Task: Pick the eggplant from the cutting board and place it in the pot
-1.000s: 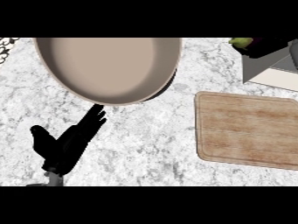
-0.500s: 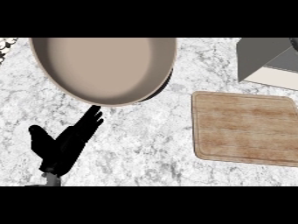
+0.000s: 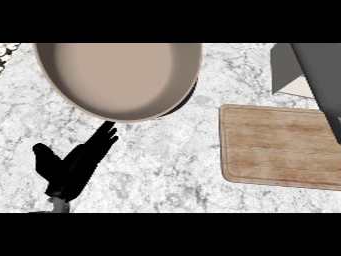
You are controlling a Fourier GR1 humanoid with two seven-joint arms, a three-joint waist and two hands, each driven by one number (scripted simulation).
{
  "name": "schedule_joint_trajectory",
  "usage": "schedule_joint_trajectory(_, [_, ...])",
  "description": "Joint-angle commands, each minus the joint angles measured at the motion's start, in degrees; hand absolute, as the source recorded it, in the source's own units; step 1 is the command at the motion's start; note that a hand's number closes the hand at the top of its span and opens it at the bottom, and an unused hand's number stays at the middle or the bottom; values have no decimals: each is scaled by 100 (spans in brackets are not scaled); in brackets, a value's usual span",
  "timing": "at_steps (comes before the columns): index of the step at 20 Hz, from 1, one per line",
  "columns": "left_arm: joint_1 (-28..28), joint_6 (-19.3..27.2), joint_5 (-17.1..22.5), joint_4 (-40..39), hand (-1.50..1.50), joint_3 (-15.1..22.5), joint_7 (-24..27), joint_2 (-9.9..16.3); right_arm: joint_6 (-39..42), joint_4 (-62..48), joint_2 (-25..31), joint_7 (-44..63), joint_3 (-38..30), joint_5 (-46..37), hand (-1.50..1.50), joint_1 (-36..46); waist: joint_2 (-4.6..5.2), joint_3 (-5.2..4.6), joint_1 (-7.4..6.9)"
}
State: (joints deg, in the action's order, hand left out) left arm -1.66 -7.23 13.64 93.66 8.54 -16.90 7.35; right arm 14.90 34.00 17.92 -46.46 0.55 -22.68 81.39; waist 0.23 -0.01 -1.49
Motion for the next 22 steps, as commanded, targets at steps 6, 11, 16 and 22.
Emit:
schedule_joint_trajectory(6, [271,-73,-28,-126,0,-5,74,-119,-725,-288,-1197,418,228,-368,150,462,10,-4,20])
schedule_joint_trajectory(11, [327,-73,-44,-95,0,-60,-7,-90,-1067,-668,-1762,740,298,-424,150,888,18,-7,-35])
schedule_joint_trajectory(16, [691,52,-34,19,0,79,-464,-245,-1146,-1144,-1783,442,755,92,150,879,59,-12,-238])
schedule_joint_trajectory(22, [492,-218,-138,17,0,191,-121,-165,-1143,-1316,-1790,897,1455,593,150,924,59,-20,-438])
